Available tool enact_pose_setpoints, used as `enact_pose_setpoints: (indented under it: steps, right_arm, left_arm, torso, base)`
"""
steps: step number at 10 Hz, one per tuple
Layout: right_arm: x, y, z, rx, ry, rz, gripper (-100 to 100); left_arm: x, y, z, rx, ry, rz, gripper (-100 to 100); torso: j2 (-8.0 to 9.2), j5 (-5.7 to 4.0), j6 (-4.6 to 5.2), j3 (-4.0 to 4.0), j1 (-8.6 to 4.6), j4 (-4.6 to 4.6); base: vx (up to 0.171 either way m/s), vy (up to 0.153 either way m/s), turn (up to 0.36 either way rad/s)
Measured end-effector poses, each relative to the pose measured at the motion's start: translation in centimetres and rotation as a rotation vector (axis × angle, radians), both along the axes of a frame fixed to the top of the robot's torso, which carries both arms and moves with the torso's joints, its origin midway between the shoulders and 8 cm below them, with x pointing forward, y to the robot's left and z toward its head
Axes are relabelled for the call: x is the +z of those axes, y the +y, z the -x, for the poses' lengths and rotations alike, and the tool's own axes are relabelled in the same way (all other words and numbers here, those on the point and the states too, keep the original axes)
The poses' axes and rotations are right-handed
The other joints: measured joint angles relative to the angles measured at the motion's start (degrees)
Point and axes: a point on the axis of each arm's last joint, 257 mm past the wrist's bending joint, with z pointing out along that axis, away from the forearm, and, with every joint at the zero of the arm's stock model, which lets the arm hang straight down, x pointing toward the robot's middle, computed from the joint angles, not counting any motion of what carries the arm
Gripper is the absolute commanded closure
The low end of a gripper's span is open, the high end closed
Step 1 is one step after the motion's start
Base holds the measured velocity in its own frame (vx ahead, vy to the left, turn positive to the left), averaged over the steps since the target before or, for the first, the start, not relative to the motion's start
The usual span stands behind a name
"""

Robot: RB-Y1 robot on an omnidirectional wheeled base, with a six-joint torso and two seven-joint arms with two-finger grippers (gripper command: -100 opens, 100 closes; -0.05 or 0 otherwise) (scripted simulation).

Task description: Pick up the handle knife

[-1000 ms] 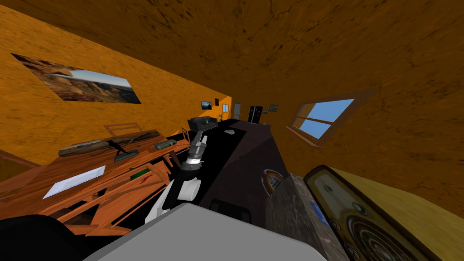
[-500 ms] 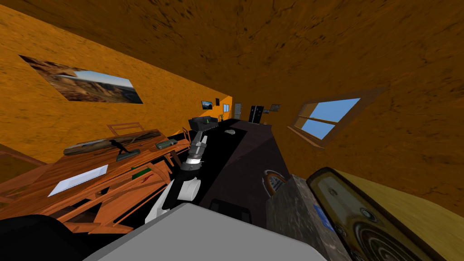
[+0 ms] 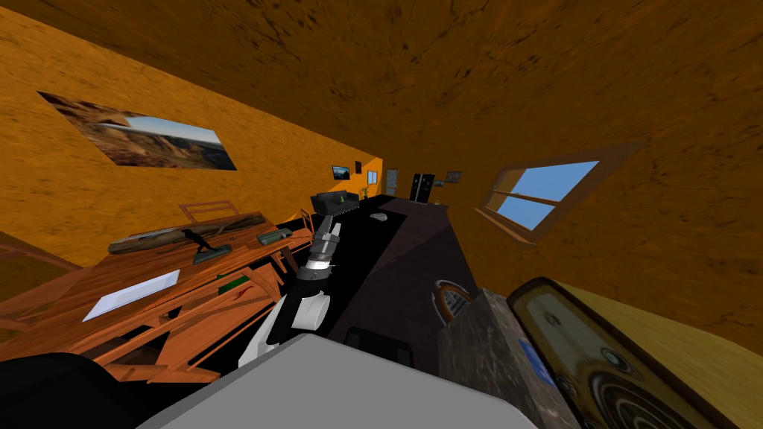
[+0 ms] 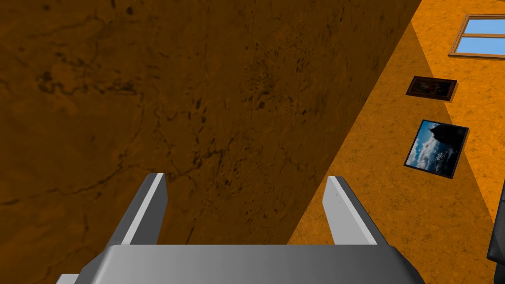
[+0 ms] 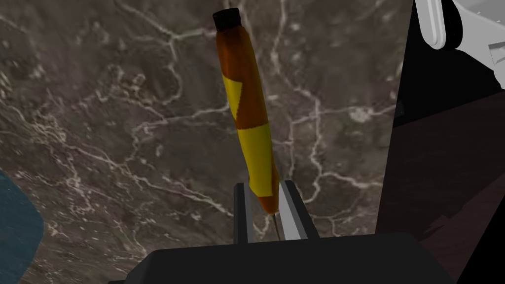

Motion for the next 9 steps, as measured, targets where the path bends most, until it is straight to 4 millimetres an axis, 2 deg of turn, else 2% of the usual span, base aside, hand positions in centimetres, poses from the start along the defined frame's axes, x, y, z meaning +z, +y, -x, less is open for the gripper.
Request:
enact_pose_setpoints:
  steps: [2, 3, 4, 8, 9]
  right_arm:
    - [0.0, 0.0, 0.0, 0.0, 0.0, 0.0, 100]
    - [0.0, 0.0, 0.0, 0.0, 0.0, 0.0, 0]
    - [0.0, 0.0, 0.0, 0.0, 0.0, 0.0, 100]
    - [1.6, 0.6, -0.8, 0.009, 0.0, 0.002, 100]
    - [1.7, 0.6, -0.9, 0.009, 0.0, 0.002, 0]
  left_arm:
    - [0.0, 0.0, 0.0, 0.0, 0.0, 0.0, 0]
    - [0.0, 0.0, 0.0, 0.0, 0.0, 0.0, 0]
    - [0.0, 0.0, 0.0, 0.0, 0.0, 0.0, 0]
    - [0.0, 0.0, 0.0, 0.0, 0.0, 0.0, 0]
    - [0.0, 0.0, 0.0, 0.0, 0.0, 0.0, 0]
  torso:
    - [0.02, -0.01, 0.0, 0.01, -0.03, 0.01]
    - [0.02, -0.01, 0.0, 0.01, -0.03, 0.01]
    - [0.02, -0.01, 0.0, 0.02, -0.03, 0.01]
    - [0.07, 0.01, 0.01, 0.04, -0.02, 0.01]
    - [0.05, -0.01, 0.0, 0.03, -0.03, 0.02]
  base:
    - [0.0, 0.0, 0.0]
    - [0.0, 0.0, 0.0]
    - [-0.011, -0.007, -0.041]
    - [-0.015, -0.009, -0.024]
    - [0.0, 0.0, 0.0]
